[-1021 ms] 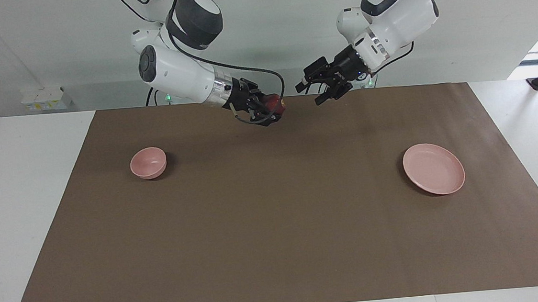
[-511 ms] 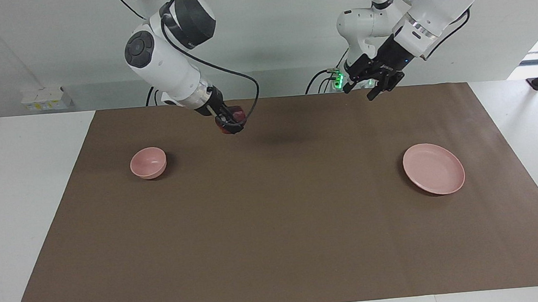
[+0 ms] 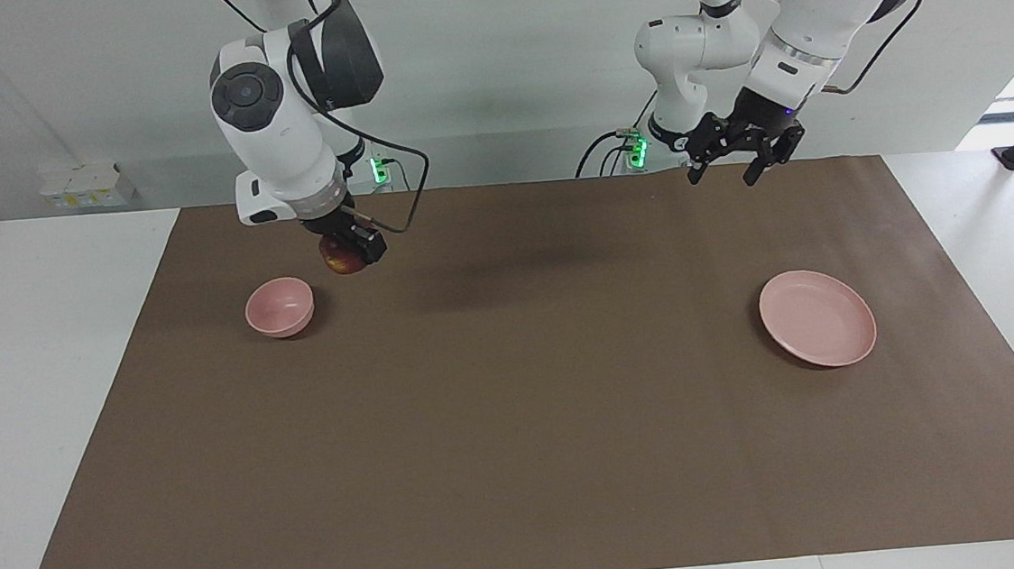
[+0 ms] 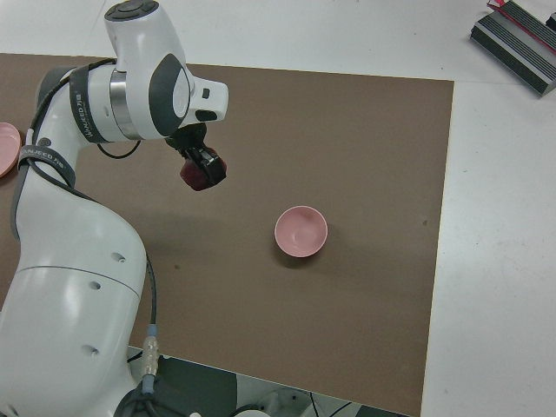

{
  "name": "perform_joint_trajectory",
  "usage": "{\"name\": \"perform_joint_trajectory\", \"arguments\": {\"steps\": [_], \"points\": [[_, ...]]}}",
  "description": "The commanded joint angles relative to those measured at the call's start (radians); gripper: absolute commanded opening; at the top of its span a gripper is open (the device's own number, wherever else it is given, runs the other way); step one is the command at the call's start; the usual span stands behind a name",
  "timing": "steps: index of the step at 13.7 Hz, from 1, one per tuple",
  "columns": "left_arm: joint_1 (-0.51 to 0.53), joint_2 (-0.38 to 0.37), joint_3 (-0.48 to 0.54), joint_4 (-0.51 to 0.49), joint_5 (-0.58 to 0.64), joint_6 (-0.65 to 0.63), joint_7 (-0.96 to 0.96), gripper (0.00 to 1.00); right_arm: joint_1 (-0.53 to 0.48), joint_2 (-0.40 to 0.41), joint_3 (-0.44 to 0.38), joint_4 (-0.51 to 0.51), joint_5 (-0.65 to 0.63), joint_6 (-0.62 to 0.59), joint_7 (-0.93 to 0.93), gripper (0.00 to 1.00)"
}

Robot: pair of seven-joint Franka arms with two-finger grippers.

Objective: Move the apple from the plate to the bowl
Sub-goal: 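Carry the apple with the right gripper over the pink bowl and release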

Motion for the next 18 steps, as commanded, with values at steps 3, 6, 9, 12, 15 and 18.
{"name": "perform_joint_trajectory", "arguments": {"steps": [3,6,9,12,15,18], "points": [[0.123,0.093,-0.009,0.211,0.064,-0.174,0.146,1.0,-0.199,-0.089,0.011,-0.228,-0.049,0.205,-0.336,0.0],[0.145,0.163,-0.01,0.346,0.14,-0.285,0.177,1.0,-0.285,-0.092,0.011,-0.362,-0.038,0.329,-0.423,0.0],[0.136,0.166,-0.015,0.343,0.194,-0.274,0.173,1.0,-0.313,-0.092,0.011,-0.48,-0.018,0.454,-0.447,0.0],[0.162,0.153,-0.007,0.322,0.191,-0.286,0.163,1.0,-0.308,-0.028,0.013,-0.5,-0.012,0.537,-0.421,0.0],[0.182,0.154,-0.007,0.325,0.193,-0.294,0.174,1.0,-0.304,0.012,0.013,-0.503,0.005,0.581,-0.421,0.0],[0.177,0.162,-0.007,0.332,0.202,-0.283,0.174,1.0,-0.297,0.003,0.013,-0.497,0.005,0.559,-0.418,1.0]]}}
